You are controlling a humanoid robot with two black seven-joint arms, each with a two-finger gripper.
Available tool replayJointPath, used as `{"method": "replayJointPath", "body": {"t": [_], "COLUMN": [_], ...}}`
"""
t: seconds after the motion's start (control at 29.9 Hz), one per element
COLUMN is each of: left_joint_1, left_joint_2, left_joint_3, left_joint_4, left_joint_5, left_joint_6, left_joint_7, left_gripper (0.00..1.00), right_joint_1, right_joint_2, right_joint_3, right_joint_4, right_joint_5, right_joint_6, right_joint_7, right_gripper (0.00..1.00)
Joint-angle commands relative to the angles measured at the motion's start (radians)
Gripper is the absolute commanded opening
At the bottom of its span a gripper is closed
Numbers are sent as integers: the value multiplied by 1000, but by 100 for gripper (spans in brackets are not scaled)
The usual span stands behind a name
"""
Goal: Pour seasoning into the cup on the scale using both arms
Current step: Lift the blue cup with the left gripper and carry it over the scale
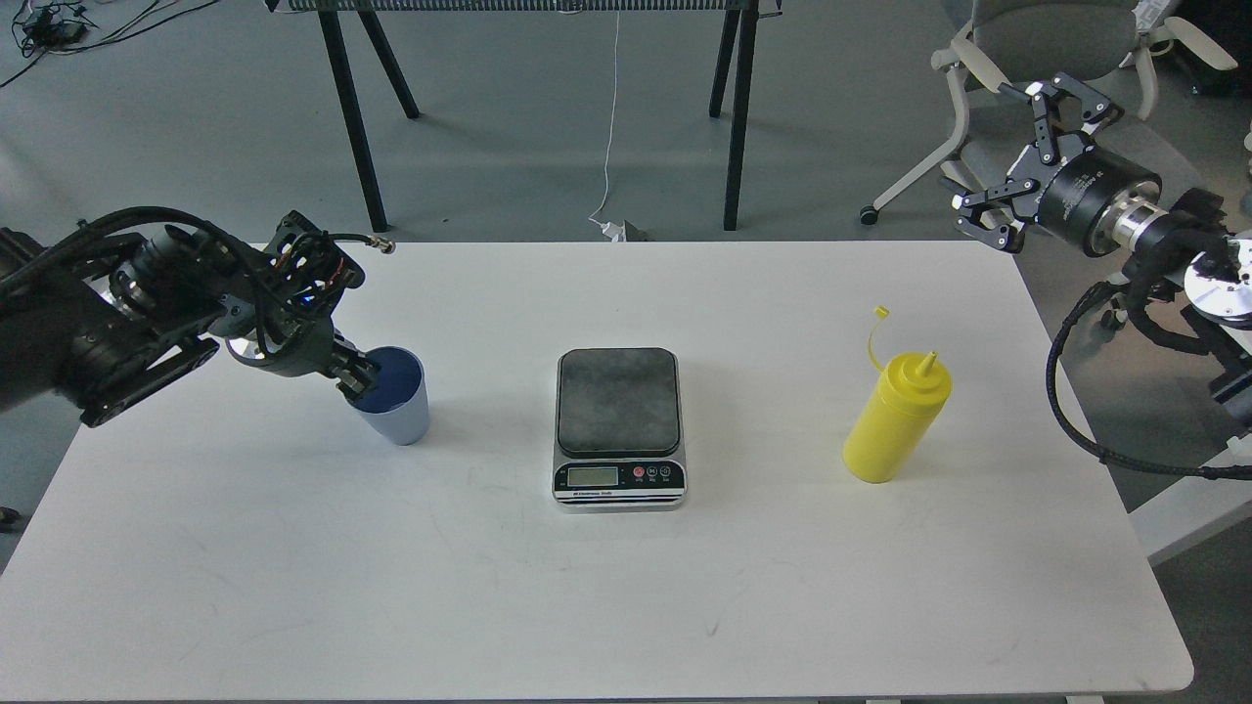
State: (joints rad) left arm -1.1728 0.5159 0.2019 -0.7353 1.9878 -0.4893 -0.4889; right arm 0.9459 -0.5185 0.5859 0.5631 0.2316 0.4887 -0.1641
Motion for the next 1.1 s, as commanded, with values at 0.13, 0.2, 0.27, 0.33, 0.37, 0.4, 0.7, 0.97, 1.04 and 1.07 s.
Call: {"method": "replayJointPath", "body": {"t": [0.13,0.2,0.27,0.33,0.37,0.4,0.7,0.97,1.04,1.07], "left_joint_1": [-50,-77,-90,-100,-105,-113,-240,-271,-269,-269], "left_joint_2": [32,39,41,41,41,43,49,-68,-106,-120], "left_joint_3": [-6,-6,-6,-6,-9,-12,-16,-19,-21,-22], "left_joint_4": [-68,-84,-87,-88,-91,-101,-242,-242,-242,-242], "left_joint_5": [0,0,-4,-7,-7,-12,-168,-219,-221,-221], "left_joint_6": [1,1,1,1,1,1,1,1,1,1], "left_joint_7": [0,0,0,0,0,0,0,0,0,0], "left_gripper": [2,2,2,2,2,2,3,3,3,3], "right_joint_1": [-1,1,1,1,1,-1,8,11,11,11], "right_joint_2": [0,0,0,0,0,0,2,-3,-14,-18], "right_joint_3": [2,3,3,3,3,3,3,0,0,0], "right_joint_4": [0,0,0,0,0,0,0,-2,-3,-3], "right_joint_5": [0,0,0,0,0,0,0,0,0,0], "right_joint_6": [0,0,0,0,0,0,0,0,0,0], "right_joint_7": [0,0,0,0,0,0,0,-2,-2,-2], "right_gripper": [99,99,99,99,99,99,99,99,99,99]}}
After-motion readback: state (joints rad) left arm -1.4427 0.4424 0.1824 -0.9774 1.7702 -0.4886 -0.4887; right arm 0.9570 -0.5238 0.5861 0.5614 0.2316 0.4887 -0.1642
